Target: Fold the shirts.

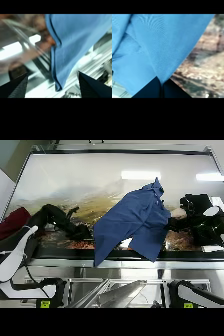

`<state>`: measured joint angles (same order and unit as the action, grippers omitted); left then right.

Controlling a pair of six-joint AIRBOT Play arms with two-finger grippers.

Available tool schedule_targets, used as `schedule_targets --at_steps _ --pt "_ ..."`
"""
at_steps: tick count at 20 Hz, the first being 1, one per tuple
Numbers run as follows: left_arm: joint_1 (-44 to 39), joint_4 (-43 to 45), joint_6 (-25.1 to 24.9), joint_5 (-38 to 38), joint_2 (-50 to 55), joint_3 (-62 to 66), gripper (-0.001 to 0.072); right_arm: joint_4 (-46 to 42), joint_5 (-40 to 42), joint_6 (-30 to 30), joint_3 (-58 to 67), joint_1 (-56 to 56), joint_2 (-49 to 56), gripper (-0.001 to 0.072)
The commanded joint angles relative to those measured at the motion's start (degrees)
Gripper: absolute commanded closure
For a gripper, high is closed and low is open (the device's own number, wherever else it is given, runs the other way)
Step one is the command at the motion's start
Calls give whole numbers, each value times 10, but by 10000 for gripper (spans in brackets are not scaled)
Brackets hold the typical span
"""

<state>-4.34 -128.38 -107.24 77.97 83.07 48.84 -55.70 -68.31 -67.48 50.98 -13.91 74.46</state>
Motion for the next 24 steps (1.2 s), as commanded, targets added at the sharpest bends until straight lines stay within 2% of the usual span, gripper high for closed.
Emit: schedule_targets --at_steps 1,4,9,10,11,12,15,16,20,21,23,24 --pt "-73 -10 19 -49 -44 -97 41 20 -1 14 0 4 0 693" --pt "-137 -44 22 -99 -54 -139 42 20 -6 14 0 4 0 693" --pt "-198 -49 24 -91 -54 -157 42 20 -7 14 0 4 0 693" --pt "-202 -52 26 -89 -54 -156 94 20 -7 14 0 4 0 693" --pt "-202 -53 27 -84 -54 -156 237 20 -7 14 0 4 0 693" --pt "-202 -52 27 -77 -54 -156 327 20 -7 14 0 4 0 693" --pt "-201 -52 25 -74 -59 -156 369 20 -7 14 0 4 0 693" --pt "-196 -53 17 -80 -67 -156 701 20 -7 14 0 4 0 693" --pt "-139 -59 4 -129 -112 -155 691 40 -9 16 0 4 -2 693" --pt "-110 -80 -13 -126 -129 -146 691 62 -20 28 1 3 -6 693" --pt "-32 -146 -56 -80 -183 -103 691 127 -91 72 27 -3 -33 694" --pt "17 -172 -59 -50 -222 -67 691 177 -137 93 52 -14 -58 694"
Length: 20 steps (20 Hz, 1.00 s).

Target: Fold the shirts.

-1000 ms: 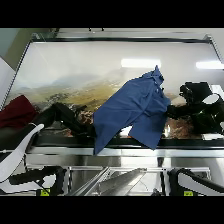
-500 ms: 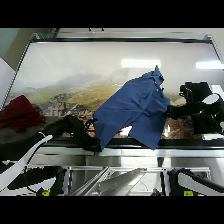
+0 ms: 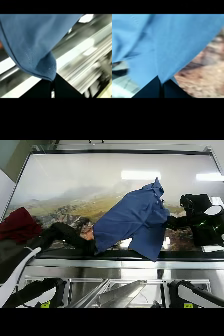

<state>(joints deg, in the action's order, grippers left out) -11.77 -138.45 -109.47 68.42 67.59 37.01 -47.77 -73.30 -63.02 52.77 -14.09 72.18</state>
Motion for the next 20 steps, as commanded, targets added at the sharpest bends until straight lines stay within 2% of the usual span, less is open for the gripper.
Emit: schedule_targets --at_steps 1,3,5,7,9,10,12,13,16,20 --pt "142 -93 -40 74 -108 89 691 158 -131 65 71 -27 -69 694" --pt "261 -139 -41 114 -198 186 691 238 -148 69 174 -76 -140 694" --pt "363 -172 -41 115 -263 282 691 297 -140 76 287 -127 -195 693" --pt "429 -177 -49 106 -311 389 691 320 -114 82 388 -164 -243 693" --pt "489 -153 -50 38 -348 487 691 296 -46 100 459 -188 -287 694" --pt "522 -104 -38 -9 -360 533 691 245 -6 98 482 -198 -303 693" --pt "566 -6 -3 -35 -360 594 691 139 52 45 492 -208 -319 693" --pt "572 -12 -10 -12 -341 608 691 141 42 17 492 -208 -306 694" --pt "537 -86 -19 51 -242 589 691 240 -26 9 474 -194 -208 694" --pt "417 -28 -21 92 -97 485 690 232 -41 50 421 -71 -32 694"
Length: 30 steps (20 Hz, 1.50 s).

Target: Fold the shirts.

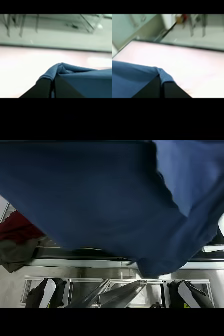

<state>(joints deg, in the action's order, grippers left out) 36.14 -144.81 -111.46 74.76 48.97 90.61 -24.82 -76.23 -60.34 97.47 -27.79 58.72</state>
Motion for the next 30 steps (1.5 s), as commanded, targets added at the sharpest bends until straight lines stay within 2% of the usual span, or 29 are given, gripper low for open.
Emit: schedule_targets --at_steps 1,2,5,9,14,17,20,24,27,30 --pt "-93 58 -9 7 127 -82 690 -13 -8 29 -35 93 150 694" --pt "-118 73 -18 -24 163 -107 690 -28 -2 40 -41 119 203 694" --pt "-177 75 -94 -118 285 -146 690 -47 46 60 -43 166 355 694" --pt "-202 146 -106 -196 474 -68 690 -33 164 73 -40 183 502 695" --pt "-212 159 -99 -146 640 91 690 31 175 72 14 173 592 697" --pt "-217 159 -84 -117 674 191 690 31 159 57 56 159 595 697" --pt "-219 165 -54 -58 673 245 690 29 88 46 72 137 594 697" --pt "-216 217 1 44 669 231 690 -44 -3 45 71 125 594 697" --pt "-216 254 19 45 653 172 690 -146 -20 16 69 130 594 696" --pt "-216 253 25 40 652 116 690 -192 -9 9 64 135 595 696"
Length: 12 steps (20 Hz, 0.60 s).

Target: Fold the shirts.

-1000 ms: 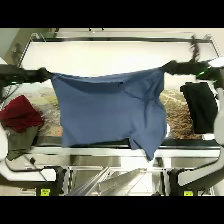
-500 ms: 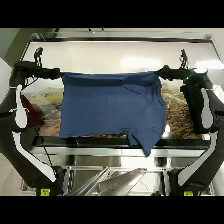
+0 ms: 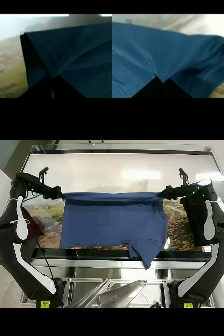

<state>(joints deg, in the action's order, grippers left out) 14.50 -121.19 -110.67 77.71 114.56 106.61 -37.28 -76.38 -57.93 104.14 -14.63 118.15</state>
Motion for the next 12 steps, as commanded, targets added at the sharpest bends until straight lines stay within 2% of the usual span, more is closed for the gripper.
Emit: schedule_targets --at_steps 1,5,12 --pt "0 17 17 2 -4 -59 690 -75 -3 -20 -4 3 1 696" --pt "-1 16 16 -26 -3 -72 690 -82 16 -21 -4 5 1 695" --pt "-3 17 2 -9 1 -66 687 -82 19 -23 -4 20 -1 681"
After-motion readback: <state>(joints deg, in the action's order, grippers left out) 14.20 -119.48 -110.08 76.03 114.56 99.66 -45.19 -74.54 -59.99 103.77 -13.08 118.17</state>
